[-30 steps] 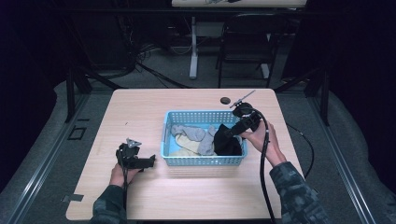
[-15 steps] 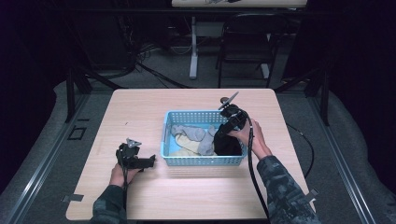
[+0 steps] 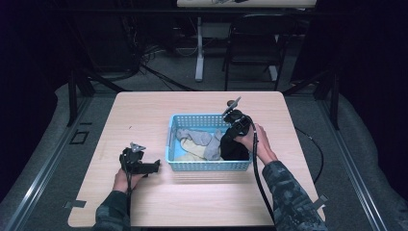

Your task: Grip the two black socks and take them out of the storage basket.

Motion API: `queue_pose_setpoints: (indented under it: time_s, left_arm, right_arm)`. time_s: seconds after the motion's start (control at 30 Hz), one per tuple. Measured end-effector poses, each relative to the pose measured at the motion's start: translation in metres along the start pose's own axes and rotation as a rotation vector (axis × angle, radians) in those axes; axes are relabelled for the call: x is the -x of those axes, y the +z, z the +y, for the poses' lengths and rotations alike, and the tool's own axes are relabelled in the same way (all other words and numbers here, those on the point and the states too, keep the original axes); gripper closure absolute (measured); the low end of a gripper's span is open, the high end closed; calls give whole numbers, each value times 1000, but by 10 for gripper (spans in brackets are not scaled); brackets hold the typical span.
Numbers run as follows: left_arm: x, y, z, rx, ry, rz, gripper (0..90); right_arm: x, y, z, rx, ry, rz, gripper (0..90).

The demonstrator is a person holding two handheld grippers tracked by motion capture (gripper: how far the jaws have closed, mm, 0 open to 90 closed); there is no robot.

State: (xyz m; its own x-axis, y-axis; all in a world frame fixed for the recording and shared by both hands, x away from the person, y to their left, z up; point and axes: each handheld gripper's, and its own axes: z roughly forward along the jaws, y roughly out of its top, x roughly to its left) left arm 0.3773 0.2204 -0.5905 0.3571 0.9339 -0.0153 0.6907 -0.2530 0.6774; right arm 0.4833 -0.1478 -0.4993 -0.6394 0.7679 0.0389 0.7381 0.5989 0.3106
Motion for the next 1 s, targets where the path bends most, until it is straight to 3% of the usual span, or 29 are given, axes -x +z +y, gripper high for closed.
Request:
queue_pose_setpoints:
  time_s: [0.47,0.63,0.8,0.97,1.0]
  left_arm:
    - [0,0,0,0,0,0,6]
    - [0,0,0,0,0,0,6]
    - [0,0,0,0,0,0,6]
    - [0,0,0,0,0,0,6]
    - [0,0,0,0,0,0,6]
  right_arm:
    - [0,-17,-2,95,26,22,794]
    - [1,-14,-2,56,22,16,783]
    - [2,-12,-2,78,28,10,789]
    - [3,-23,0,84,29,18,789]
    - [3,-25,0,108,29,15,790]
